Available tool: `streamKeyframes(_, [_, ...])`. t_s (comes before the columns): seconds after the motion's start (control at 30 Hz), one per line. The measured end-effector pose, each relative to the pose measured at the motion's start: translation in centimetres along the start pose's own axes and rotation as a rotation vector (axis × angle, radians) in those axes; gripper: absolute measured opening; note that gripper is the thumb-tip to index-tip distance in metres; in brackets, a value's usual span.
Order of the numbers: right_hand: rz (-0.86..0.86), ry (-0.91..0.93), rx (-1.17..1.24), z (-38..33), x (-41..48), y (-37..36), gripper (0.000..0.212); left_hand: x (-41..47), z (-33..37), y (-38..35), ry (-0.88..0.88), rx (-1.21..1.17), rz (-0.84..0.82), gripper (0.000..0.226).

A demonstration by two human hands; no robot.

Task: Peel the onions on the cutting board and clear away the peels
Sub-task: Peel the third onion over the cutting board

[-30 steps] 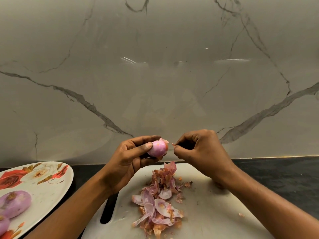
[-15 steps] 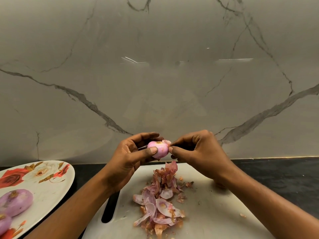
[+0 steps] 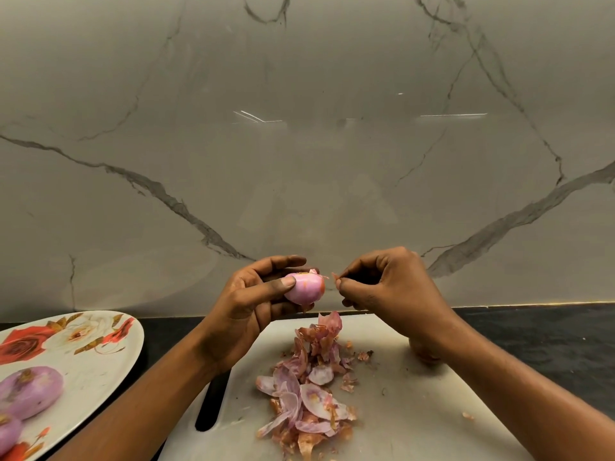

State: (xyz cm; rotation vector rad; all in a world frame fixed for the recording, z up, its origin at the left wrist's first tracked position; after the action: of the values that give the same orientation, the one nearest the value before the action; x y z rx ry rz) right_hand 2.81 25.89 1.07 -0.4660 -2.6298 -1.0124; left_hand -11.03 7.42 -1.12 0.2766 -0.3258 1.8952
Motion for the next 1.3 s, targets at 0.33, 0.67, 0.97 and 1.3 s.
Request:
streamKeyframes(0.33, [-0.175, -0.011, 0.002, -0.4, 0.0, -0.8, 0.050, 0.1, 0.0, -0.7, 0.040, 0.052, 0.045, 0.033])
streamKeyframes(0.67, [-0.194, 0.011, 0.007, -0.9, -0.3, -1.0, 0.030, -0.2, -0.1, -1.0, 0.109, 0.269, -0.002, 0.044])
streamKeyframes(0.97, [-0.190, -0.010, 0.088, -0.8, -0.1, -0.7, 0.030, -0.1, 0.6, -0.9, 0.081, 0.356, 0.055, 0.048])
streamKeyframes(1.3, [-0.159, -0.048, 0.113, -0.5, -0.1, -0.6, 0.018, -0.3, 0.8, -1.3, 0.083, 0.286, -0.002, 0.050])
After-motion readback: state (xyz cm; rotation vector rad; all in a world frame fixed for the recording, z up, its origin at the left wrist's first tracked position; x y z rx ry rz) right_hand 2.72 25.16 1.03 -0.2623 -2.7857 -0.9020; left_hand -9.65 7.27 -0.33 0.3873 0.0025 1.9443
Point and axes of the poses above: each hand's wrist, its own x-axis towards the middle knuckle, its own y-axis out of the back of the hand, z = x × y, the point moved 2 cm from there along x, towards the middle knuckle, and after that the axes turned 15 degrees about -z, right-handed, at the moved point
